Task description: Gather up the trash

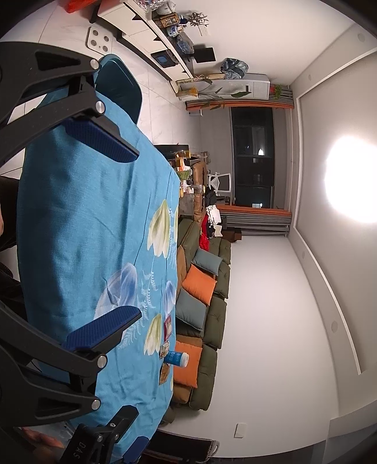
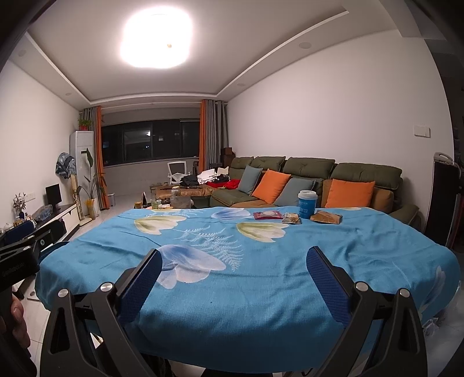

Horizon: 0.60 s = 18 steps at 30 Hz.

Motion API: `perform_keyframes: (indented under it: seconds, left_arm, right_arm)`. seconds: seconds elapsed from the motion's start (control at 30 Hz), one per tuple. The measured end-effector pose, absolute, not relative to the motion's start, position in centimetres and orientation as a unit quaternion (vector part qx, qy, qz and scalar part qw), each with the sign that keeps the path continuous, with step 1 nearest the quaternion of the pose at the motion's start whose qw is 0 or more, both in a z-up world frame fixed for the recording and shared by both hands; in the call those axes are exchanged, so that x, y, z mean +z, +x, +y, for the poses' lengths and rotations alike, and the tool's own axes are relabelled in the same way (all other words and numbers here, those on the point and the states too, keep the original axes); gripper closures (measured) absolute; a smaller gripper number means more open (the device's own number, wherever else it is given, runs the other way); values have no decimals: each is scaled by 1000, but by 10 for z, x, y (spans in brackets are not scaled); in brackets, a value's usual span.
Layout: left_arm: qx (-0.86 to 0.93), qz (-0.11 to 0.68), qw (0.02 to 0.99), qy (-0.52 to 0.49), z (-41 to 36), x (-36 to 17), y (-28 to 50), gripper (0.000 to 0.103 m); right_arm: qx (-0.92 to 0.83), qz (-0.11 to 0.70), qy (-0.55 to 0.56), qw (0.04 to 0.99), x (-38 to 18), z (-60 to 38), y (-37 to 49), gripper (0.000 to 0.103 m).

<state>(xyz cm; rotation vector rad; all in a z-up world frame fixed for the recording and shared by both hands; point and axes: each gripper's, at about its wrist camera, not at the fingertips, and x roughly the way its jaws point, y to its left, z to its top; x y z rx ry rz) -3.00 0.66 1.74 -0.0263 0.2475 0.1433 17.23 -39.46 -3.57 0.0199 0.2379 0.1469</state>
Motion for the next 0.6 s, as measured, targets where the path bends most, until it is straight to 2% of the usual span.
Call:
perform_keyframes:
  seconds: [0.6]
  left_arm:
    - [50,127,991,-11,-6,13,-37,6]
  right_arm:
    - [63,119,15,991,-37,-398,168,7]
